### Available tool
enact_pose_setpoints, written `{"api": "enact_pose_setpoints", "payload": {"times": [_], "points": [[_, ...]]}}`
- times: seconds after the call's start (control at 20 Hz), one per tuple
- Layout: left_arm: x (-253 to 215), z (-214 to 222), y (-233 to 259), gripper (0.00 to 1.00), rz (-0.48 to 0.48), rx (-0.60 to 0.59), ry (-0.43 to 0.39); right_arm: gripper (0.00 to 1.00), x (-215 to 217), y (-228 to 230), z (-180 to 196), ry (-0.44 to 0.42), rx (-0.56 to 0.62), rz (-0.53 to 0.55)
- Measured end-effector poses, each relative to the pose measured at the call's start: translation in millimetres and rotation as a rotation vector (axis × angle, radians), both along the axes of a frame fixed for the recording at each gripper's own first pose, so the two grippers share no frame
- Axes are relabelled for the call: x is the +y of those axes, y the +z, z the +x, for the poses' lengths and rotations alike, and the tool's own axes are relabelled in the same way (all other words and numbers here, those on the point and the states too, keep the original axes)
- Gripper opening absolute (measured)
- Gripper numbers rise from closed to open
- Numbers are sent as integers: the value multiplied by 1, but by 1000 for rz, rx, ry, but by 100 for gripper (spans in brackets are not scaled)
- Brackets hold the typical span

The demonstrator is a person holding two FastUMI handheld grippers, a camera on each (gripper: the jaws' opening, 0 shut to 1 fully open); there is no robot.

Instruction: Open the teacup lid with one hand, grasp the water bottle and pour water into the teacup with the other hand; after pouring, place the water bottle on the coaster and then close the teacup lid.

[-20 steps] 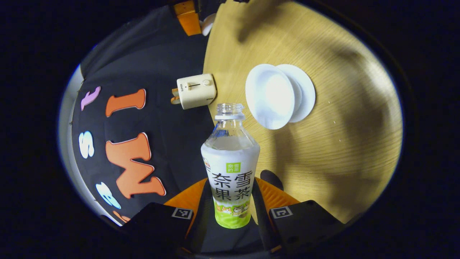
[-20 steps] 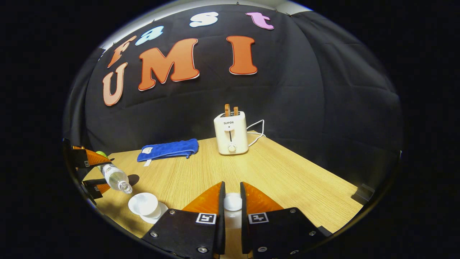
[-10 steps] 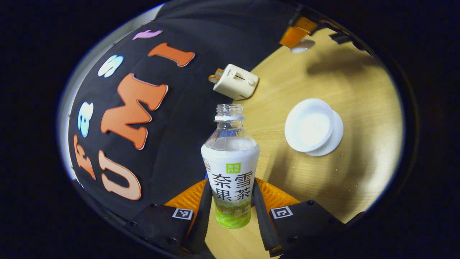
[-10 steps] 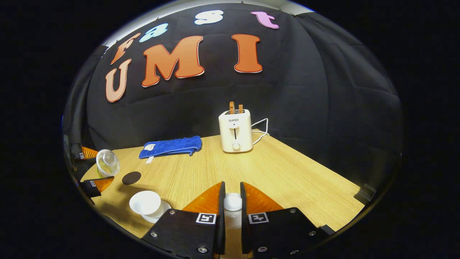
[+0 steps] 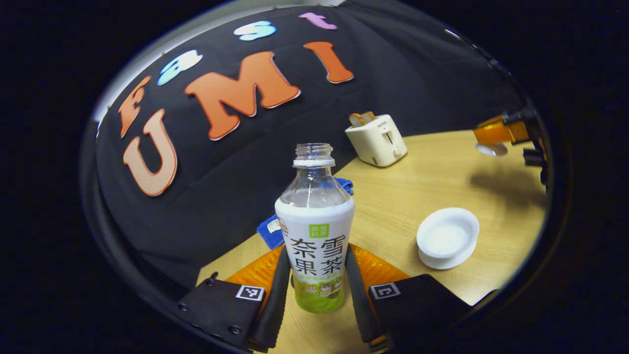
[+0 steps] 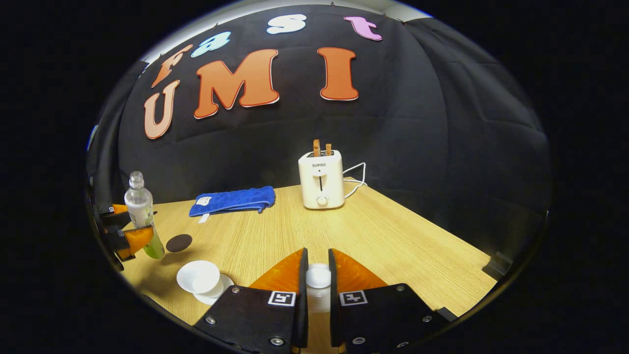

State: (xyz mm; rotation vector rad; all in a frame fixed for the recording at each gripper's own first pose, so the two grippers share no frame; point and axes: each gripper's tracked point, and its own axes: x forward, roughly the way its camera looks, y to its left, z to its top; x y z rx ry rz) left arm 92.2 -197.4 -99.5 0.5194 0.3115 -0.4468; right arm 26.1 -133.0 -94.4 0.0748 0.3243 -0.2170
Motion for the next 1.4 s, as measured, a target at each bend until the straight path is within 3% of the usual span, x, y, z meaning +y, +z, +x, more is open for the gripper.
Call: {"api": "enact_pose_setpoints", "payload": {"times": [0.2, 0.35, 0.6, 0.7, 1.0, 1.4], "points": [[11, 23, 25, 60, -282, 69, 102, 18, 2, 1, 0, 6, 0, -2], [26, 58, 33, 61, -410, 82, 177, 18, 1, 0, 1, 6, 0, 0], [54, 96, 6, 65, -410, 95, 267, 18, -3, -2, 0, -13, 5, 6], [57, 106, -10, 62, -394, 118, 284, 18, -3, -5, 0, -21, 12, 9], [57, 112, -29, 62, -386, 144, 302, 18, -5, -7, -3, -27, 20, 6], [58, 108, -32, 71, -364, 156, 315, 18, -4, -8, -3, -21, 30, 1]]}}
